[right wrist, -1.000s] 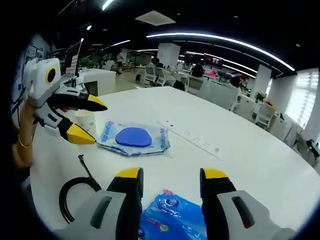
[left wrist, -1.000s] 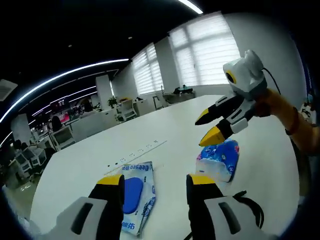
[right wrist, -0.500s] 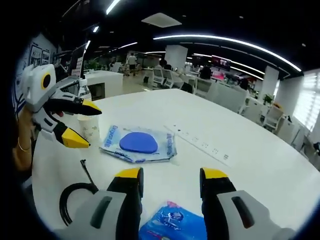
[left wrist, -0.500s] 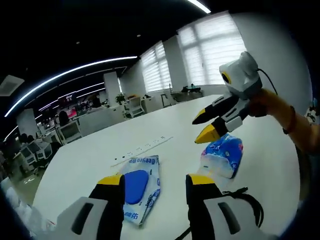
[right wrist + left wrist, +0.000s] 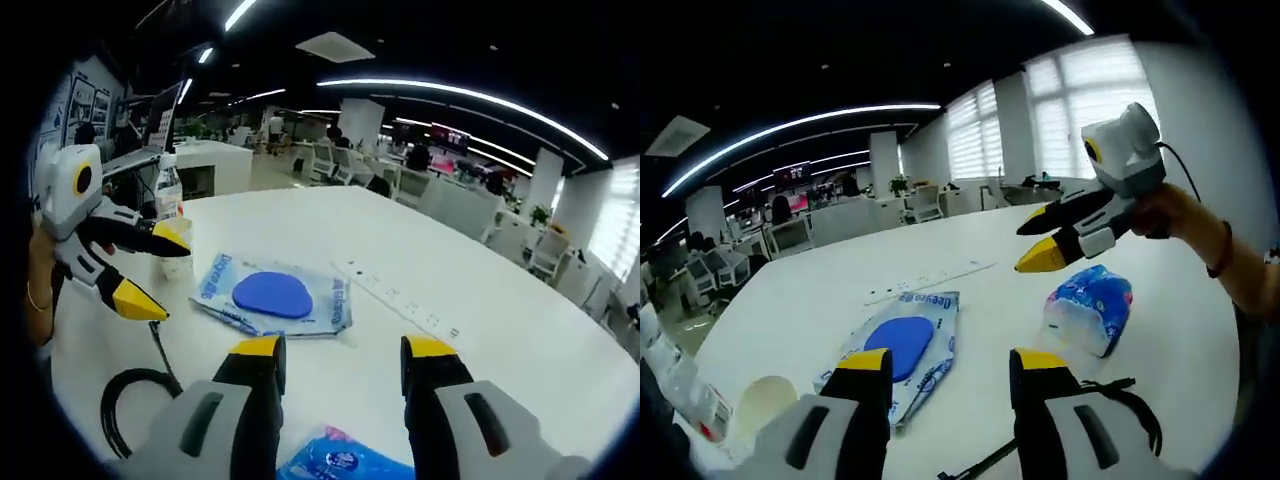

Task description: Arrange the tabletop items into an orderly group along one side of the table until the central work area is clear of visible clutter.

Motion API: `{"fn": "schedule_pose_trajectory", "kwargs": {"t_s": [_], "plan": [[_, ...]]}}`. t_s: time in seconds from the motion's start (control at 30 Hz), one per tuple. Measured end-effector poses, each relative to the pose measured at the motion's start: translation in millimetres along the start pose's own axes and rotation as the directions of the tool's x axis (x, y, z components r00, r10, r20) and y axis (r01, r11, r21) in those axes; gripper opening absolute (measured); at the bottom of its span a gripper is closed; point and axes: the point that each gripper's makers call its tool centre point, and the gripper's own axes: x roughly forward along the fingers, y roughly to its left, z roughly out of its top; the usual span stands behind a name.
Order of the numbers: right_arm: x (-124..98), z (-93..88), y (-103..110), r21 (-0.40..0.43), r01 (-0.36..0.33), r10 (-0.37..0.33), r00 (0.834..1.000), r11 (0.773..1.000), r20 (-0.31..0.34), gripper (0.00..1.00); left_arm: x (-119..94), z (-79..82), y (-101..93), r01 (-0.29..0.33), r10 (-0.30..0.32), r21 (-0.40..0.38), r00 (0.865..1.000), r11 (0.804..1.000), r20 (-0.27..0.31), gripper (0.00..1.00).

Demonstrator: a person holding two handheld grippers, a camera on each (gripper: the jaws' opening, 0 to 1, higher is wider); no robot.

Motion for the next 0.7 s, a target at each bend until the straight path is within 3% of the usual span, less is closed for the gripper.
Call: {"fn": "schedule_pose_trajectory", "kwargs": {"t_s": [0.1, 0.23, 0.4, 0.7], "plan": [[2.3, -2.2, 5.2, -0.012, -0.003, 0.003, 1.0, 1.0, -0.012, 0.44, -1.1, -7.8, 6.4, -0.043, 0.042, -0.047, 0.999, 0.998, -0.011, 0.45], [8.1, -0.8, 13.0, 0.014, -0.029, 0.029, 1.0, 0.999, 0.003, 0.44, -0.4, -13.1, 9.5, -0.046, 0.045, -0.12, 0.999, 0.992, -0.01, 0.45], [16.6, -2.6, 16.6, 0.0, -0.038, 0.038, 0.999, 0.999, -0.01, 0.44, -0.7, -14.1, 12.6, -0.07, 0.069, -0.123, 0.998, 0.99, -0.016, 0.44], [43.0, -11.6, 8.2, -0.043, -0.035, 0.032, 0.997, 0.998, -0.066, 0.44, 0.3, -28.9, 36.4, -0.196, 0.187, -0.125, 0.979, 0.972, -0.085, 0.33]]}}
